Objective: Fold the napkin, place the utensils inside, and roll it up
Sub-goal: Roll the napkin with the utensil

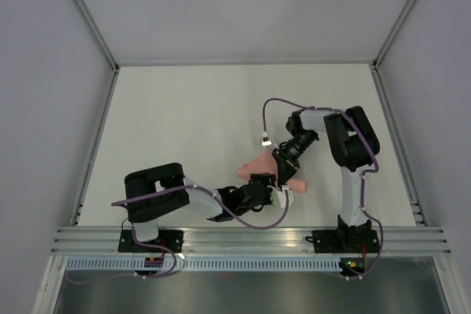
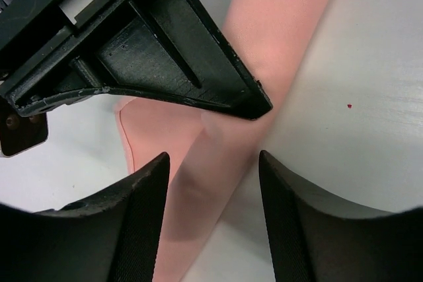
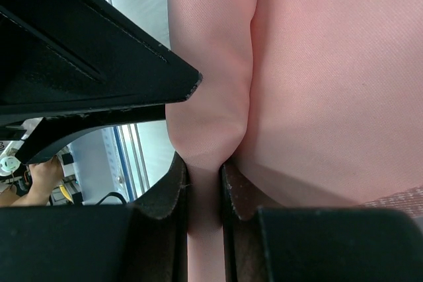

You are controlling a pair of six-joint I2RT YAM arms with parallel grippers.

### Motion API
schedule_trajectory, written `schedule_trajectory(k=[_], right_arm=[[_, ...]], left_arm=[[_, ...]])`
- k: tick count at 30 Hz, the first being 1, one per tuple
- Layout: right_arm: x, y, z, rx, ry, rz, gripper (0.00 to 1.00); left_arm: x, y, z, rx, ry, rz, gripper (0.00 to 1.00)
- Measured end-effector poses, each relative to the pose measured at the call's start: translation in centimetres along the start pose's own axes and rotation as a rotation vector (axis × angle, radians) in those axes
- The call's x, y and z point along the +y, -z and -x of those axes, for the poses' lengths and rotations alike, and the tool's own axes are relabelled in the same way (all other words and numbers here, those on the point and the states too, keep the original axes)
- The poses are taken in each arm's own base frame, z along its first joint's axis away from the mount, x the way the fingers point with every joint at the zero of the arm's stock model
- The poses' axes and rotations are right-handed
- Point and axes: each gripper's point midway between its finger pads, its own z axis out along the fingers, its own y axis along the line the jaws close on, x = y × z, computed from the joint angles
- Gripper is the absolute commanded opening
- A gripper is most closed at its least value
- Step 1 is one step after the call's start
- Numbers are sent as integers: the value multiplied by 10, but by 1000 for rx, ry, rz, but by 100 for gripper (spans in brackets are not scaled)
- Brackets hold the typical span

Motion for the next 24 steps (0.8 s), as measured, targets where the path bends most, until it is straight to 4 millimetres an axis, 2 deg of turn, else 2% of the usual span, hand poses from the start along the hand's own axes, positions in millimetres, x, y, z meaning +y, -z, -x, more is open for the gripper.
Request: schedule_trajectory(k=[3, 4, 8, 9, 10, 12, 13, 16, 21, 22, 24], right_arm=[[0, 0, 0, 1, -1, 1, 0], [0, 0, 0, 1, -2, 1, 0], [0, 0, 0, 1, -5, 1, 0], [0, 1, 0, 1, -6, 0, 1], [-1, 1, -1, 3, -9, -2, 6], [-2, 3, -3, 3, -15, -6, 14], [-2, 5, -3, 3, -17, -9, 26], [-2, 7, -4, -1, -21, -22, 43], [1, 15, -4, 1, 1, -76, 53], [1, 17, -3, -1, 8, -92, 60], [0, 22, 0, -11, 19, -124, 62]], left_arm=[[-2, -2, -3, 9, -2, -10, 44], [-2, -3, -5, 13, -2, -14, 33], [-5, -7, -4, 23, -4, -45, 10], [-6, -7, -4, 31, -8, -57, 7], [-7, -8, -3, 39, -11, -69, 2], [-7, -10, -2, 54, -15, -87, 2], [-7, -12, -1, 64, -15, -99, 2], [-7, -15, 0, 73, 6, -129, 2], [-6, -21, 6, 49, 91, -190, 2], [-5, -22, 6, 45, 110, -200, 2], [-4, -24, 7, 38, 146, -226, 2]])
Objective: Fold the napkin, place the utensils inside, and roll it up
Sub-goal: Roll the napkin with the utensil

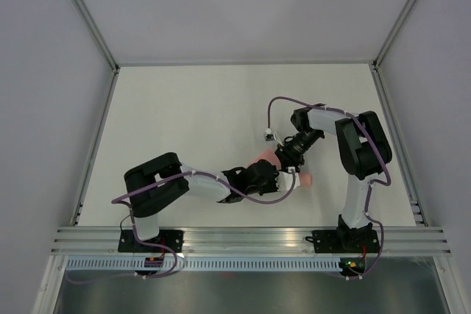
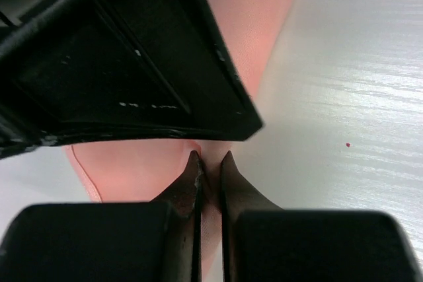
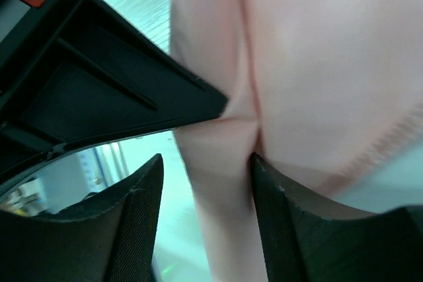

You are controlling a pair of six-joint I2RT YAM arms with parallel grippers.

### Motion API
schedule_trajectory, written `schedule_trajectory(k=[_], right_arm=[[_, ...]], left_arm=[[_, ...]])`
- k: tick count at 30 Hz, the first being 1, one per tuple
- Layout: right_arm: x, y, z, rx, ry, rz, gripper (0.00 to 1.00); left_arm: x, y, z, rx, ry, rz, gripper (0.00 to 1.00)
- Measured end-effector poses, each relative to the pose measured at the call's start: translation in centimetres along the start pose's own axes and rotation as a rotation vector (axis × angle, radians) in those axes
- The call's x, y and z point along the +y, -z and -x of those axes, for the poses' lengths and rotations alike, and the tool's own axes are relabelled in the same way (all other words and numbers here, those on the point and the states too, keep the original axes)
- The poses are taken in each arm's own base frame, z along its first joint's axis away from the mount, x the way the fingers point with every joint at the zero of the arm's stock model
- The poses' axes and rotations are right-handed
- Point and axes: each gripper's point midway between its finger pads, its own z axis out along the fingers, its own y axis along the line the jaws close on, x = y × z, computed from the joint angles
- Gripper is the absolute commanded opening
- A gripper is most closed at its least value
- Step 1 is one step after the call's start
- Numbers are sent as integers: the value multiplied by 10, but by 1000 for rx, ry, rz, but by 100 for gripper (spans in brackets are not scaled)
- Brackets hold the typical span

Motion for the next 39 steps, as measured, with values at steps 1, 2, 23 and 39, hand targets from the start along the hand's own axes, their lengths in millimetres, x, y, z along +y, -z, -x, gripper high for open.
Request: schedule_trajectory(k=[1, 2, 23, 39], right_arm=[[-3, 3, 3, -8, 19, -27, 62], [-8, 7, 7, -22, 39, -59, 63], [5, 111, 8, -437, 324, -545, 71], [10, 17, -7, -200, 732, -748, 78]], left_arm=[[0, -1, -1, -2, 13, -13, 2], [-1, -1, 0, -4, 26, -29, 2], [16, -11, 1, -18, 486, -466, 2], [3, -1, -3, 29, 790, -781, 2]])
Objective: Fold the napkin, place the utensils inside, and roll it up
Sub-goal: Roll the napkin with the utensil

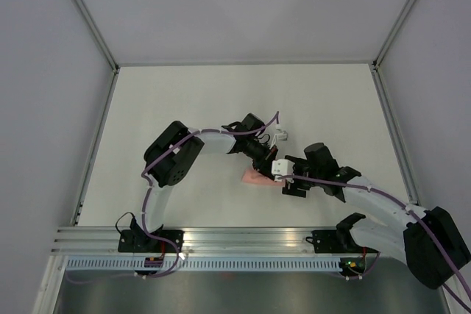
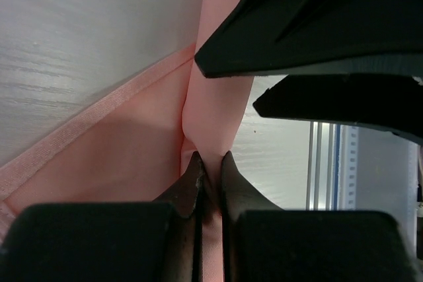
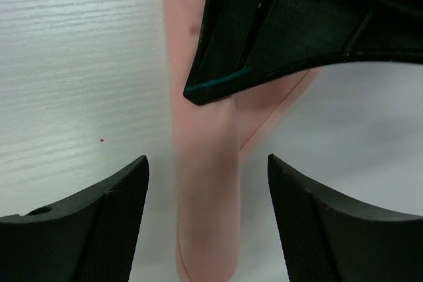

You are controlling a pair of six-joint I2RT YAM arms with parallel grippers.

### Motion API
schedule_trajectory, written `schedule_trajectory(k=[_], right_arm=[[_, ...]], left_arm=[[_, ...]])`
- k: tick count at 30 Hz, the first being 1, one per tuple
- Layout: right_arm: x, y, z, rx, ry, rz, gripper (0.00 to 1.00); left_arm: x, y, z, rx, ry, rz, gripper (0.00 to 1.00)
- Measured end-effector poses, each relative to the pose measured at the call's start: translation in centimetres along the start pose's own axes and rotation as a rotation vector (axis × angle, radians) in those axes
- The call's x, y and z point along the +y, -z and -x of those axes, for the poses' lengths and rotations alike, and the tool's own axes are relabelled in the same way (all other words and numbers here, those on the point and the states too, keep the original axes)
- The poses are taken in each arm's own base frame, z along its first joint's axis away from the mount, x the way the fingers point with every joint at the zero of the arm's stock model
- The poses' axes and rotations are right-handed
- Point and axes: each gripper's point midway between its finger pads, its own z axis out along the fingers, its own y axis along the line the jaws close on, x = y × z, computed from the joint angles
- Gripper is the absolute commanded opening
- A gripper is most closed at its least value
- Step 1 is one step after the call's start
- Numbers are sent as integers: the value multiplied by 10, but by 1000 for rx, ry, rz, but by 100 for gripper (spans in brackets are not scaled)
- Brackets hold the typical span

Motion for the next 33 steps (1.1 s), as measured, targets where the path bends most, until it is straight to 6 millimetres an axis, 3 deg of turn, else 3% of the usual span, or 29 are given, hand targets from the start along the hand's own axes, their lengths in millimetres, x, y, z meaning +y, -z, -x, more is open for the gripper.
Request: schedule_trajectory(k=[5, 8, 12, 14, 18, 25, 33], right_arm=[[1, -13, 8, 11, 65, -23, 76], [7, -20, 6, 26, 82, -14, 67], [10, -25, 2, 49, 82, -14, 47], [12, -26, 0, 58, 78, -7, 22], [11, -26, 1, 56, 86, -13, 10], [9, -27, 2, 68, 87, -6, 6], [4, -32, 4, 108, 34, 96, 4]], left_arm=[[-6, -1, -7, 21, 56, -40, 2], [-9, -1, -10, 33, 82, -55, 3], [-10, 0, -12, 40, 97, -58, 13], [-8, 1, -12, 38, 99, -51, 23], [-7, 3, -9, 34, 99, -37, 35], [1, 24, -1, -22, 87, 122, 41], [7, 95, 45, -267, 0, 379, 41]])
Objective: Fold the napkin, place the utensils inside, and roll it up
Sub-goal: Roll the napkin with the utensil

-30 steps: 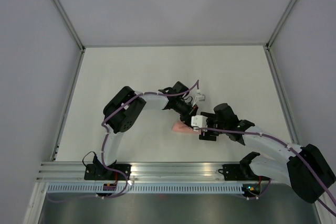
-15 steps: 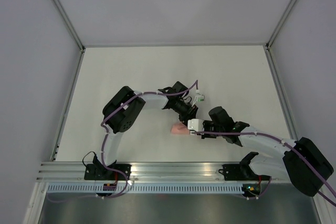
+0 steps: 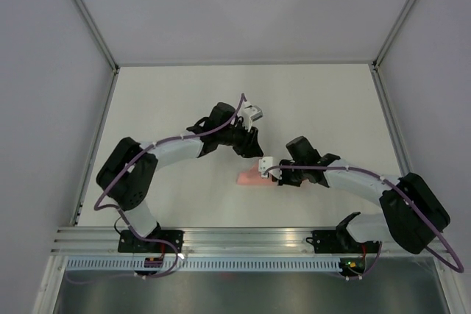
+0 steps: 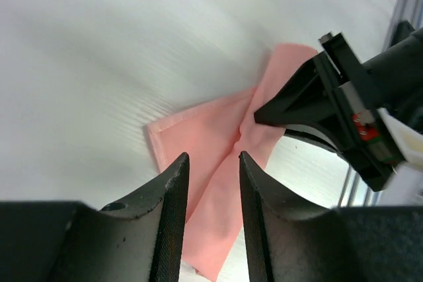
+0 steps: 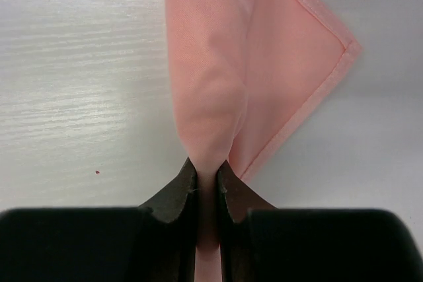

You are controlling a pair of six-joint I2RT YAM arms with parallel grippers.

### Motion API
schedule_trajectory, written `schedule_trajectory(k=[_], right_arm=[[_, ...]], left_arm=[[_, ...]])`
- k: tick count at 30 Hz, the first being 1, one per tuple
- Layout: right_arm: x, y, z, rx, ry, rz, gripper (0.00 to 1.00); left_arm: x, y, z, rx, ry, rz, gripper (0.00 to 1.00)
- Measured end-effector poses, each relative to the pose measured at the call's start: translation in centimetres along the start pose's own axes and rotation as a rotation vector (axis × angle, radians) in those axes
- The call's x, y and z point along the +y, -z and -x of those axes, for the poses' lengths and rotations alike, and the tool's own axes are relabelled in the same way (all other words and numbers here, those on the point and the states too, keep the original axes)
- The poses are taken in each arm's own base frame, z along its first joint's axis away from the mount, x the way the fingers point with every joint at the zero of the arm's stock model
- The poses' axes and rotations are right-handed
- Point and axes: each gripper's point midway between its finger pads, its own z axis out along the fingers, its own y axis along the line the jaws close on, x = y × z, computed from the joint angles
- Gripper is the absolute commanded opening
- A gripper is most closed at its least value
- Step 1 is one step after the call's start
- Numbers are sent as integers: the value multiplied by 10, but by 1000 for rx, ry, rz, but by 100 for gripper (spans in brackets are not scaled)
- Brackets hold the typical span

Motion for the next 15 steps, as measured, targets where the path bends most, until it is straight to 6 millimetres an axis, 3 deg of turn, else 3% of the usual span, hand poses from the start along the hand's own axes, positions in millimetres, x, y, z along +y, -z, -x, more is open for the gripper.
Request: schedule_trajectory(k=[3, 9, 12, 15], right_arm=[[-4, -2, 1, 8, -32, 64, 4], [-13, -6, 0, 0, -127, 200, 4], [-17, -8, 0, -7, -179, 265, 4], [-20, -9, -1, -17, -247, 339, 4]], left_arm=[[-2, 19, 11, -99, -43, 76, 41], [0, 54, -2, -245, -86, 218, 42], [-4, 62, -16, -274, -109, 270, 42], [-20, 60, -21, -291, -179, 300, 45]])
